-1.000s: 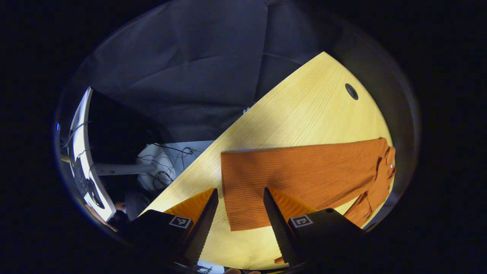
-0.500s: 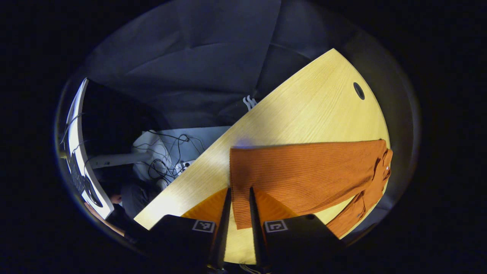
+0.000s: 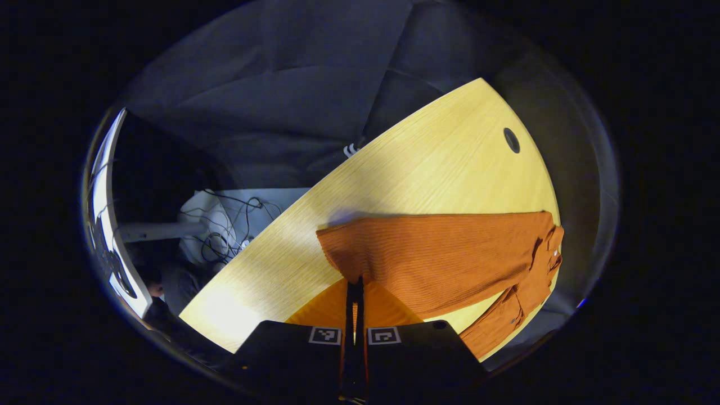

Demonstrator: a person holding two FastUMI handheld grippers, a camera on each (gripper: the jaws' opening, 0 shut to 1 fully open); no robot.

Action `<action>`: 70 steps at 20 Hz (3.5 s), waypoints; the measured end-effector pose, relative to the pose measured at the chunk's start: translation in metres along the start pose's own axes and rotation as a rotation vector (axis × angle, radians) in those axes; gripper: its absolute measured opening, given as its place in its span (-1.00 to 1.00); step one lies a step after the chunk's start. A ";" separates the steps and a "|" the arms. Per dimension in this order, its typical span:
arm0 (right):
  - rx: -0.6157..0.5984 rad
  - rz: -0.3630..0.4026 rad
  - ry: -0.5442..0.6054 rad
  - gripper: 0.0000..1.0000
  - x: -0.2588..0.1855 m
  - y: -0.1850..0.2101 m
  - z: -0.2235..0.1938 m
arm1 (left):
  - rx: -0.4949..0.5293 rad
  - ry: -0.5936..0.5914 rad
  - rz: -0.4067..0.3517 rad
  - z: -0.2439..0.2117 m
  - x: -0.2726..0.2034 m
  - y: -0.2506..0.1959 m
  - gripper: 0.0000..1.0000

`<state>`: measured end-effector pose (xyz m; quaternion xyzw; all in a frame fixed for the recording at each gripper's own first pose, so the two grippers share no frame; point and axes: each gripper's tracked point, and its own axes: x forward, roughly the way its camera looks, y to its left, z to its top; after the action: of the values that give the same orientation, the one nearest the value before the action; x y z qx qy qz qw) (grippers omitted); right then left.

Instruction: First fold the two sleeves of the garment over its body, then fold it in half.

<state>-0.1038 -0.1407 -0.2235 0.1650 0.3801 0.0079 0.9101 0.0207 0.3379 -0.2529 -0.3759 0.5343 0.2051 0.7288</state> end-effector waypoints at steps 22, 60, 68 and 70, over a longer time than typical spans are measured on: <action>0.071 0.025 -0.061 0.88 0.023 -0.118 0.038 | 0.534 -0.138 -0.246 -0.131 -0.073 -0.443 -0.94; -0.087 -0.025 -0.071 0.76 0.033 -0.113 0.065 | 0.775 -0.450 -0.238 -0.191 -0.037 -0.441 0.99; -0.167 0.036 -0.018 0.88 0.057 -0.028 0.052 | 0.684 -0.524 -0.060 -0.174 -0.031 -0.239 0.99; -0.213 0.039 0.002 0.75 0.065 -0.013 0.048 | 0.651 -0.522 -0.036 -0.172 -0.029 -0.202 0.99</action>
<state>-0.0253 -0.1582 -0.2408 0.0746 0.3748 0.0660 0.9217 0.0449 0.0807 -0.1846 -0.0706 0.3617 0.1012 0.9241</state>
